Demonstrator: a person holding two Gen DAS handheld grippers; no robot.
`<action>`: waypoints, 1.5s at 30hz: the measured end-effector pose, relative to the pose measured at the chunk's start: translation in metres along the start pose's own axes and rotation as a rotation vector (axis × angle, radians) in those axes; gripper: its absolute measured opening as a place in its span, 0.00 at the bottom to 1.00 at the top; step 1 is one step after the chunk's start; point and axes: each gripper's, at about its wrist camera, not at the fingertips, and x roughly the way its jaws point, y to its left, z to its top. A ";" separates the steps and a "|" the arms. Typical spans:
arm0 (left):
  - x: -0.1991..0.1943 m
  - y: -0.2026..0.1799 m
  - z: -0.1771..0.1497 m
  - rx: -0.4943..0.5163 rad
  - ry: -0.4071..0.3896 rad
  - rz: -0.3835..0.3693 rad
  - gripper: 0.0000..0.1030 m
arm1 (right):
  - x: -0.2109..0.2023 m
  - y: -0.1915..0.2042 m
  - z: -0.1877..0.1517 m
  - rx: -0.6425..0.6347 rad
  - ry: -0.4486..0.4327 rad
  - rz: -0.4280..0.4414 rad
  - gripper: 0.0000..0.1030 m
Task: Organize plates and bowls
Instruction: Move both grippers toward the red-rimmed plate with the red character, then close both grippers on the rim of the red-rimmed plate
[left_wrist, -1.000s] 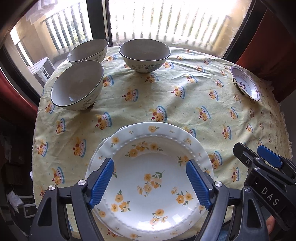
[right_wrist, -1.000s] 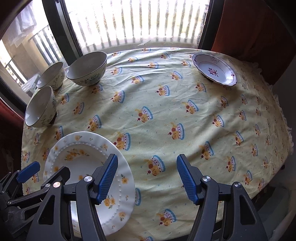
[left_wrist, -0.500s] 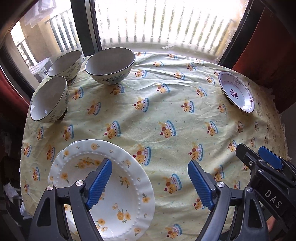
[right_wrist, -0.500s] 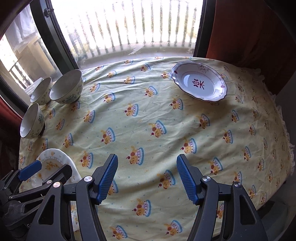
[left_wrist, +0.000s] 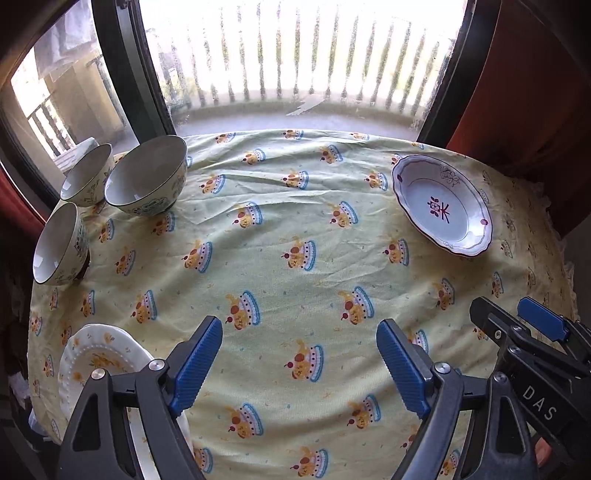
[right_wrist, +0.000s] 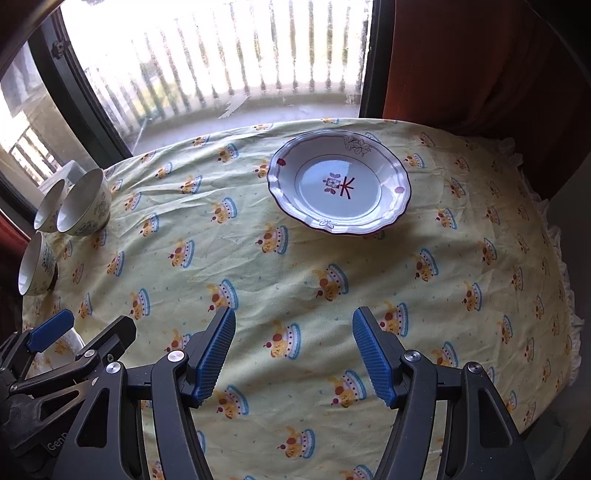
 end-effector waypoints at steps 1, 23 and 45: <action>0.001 -0.006 0.002 0.002 -0.007 0.004 0.85 | 0.001 -0.006 0.004 -0.007 -0.009 0.002 0.67; 0.071 -0.105 0.094 -0.009 -0.004 0.029 0.88 | 0.069 -0.116 0.103 0.061 -0.030 -0.001 0.67; 0.155 -0.131 0.118 0.039 0.085 0.005 0.60 | 0.154 -0.124 0.134 0.087 0.051 0.017 0.45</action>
